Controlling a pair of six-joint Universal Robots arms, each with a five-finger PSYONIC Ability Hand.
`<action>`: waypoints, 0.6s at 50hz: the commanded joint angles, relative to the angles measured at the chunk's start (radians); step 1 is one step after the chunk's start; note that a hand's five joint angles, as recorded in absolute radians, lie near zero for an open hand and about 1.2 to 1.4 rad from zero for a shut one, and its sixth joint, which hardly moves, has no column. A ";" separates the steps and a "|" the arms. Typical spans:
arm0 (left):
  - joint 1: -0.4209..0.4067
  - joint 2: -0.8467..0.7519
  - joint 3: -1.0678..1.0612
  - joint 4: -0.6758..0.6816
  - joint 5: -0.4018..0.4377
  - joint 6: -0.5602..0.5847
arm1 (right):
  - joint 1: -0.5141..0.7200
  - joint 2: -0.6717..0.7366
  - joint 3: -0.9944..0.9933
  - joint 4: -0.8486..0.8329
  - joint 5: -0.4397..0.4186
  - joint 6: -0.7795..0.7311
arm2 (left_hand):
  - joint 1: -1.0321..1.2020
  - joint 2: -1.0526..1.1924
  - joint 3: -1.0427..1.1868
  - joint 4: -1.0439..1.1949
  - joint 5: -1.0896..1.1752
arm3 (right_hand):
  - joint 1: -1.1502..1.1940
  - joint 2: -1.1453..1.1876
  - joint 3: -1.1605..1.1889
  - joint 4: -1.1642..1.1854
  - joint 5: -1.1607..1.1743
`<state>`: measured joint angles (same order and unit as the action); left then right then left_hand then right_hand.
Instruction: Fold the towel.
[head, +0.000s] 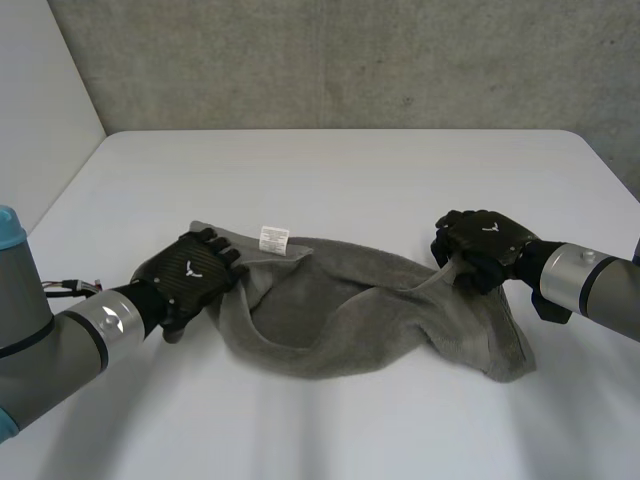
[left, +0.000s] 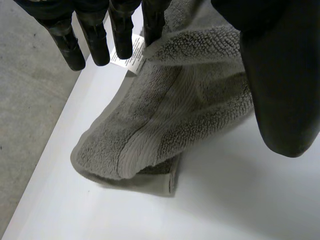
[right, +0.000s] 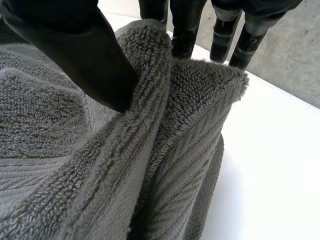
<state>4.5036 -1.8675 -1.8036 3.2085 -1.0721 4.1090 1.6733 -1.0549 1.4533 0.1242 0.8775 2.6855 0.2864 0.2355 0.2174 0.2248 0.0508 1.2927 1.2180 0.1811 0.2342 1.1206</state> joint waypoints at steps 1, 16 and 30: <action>-0.032 0.014 -0.008 -0.004 0.070 0.001 | 0.002 0.003 0.001 0.000 0.000 -0.001 | -0.112 -0.061 -0.043 -0.050 -0.051 | 0.104 0.178 -0.007 -0.060 0.101; -0.098 -0.036 0.030 -0.012 0.081 0.019 | 0.000 0.004 0.001 0.000 0.000 -0.001 | -0.112 -0.061 -0.043 -0.050 -0.051 | 0.104 0.178 -0.007 -0.060 0.101; -0.078 -0.064 0.066 -0.006 -0.003 0.125 | -0.001 0.009 -0.002 0.000 -0.002 -0.001 | 0.130 0.181 -0.043 -0.050 0.191 | 0.104 0.178 -0.007 -0.060 0.101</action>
<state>4.4152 -1.9276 -1.7427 3.2054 -1.0322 4.1956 1.6721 -1.0480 1.4526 0.1243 0.8759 2.6845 0.3721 0.3863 0.2174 0.2248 0.2174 1.2927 1.2180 0.1811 0.2342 1.1206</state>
